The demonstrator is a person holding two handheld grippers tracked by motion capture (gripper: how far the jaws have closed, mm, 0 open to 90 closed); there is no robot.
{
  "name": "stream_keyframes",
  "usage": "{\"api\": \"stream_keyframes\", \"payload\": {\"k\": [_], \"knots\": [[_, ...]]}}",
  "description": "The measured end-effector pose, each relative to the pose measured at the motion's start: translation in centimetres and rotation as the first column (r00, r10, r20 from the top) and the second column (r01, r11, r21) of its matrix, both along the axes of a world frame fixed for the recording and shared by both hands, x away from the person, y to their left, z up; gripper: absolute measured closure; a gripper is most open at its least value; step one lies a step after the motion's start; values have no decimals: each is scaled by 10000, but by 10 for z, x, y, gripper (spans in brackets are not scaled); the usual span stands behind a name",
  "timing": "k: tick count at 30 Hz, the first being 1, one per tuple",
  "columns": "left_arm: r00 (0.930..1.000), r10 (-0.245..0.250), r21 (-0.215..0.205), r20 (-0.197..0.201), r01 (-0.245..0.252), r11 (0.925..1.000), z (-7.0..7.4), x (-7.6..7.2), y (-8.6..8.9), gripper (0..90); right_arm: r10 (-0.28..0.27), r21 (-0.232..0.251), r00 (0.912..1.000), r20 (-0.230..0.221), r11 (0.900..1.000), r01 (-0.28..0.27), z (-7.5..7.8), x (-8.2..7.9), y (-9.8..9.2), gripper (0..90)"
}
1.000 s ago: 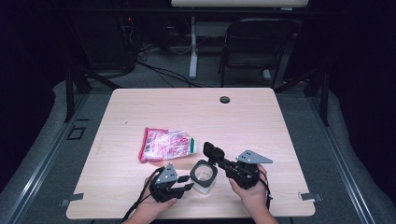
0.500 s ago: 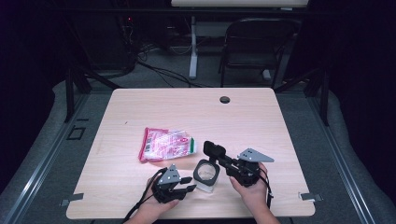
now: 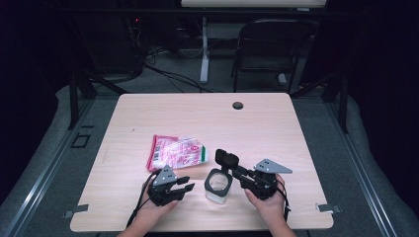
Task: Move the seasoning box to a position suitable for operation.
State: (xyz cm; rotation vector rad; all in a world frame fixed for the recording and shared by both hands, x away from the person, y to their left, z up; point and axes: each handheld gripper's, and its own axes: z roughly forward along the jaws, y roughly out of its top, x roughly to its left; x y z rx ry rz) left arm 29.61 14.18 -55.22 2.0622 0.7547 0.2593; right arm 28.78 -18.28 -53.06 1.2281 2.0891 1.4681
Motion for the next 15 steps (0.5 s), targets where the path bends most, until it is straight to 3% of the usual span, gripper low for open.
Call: {"api": "stream_keyframes", "payload": {"k": [11,15], "knots": [[9960,888,-84,35,-888,9960,3,18,24,640,-13,48,9999,-102,10000,13,-2,-3,-5,713],[9925,1182,198,319,-1189,9927,1,25,29,589,-111,139,9999,-107,9998,112,-3,-5,-8,708]]}}
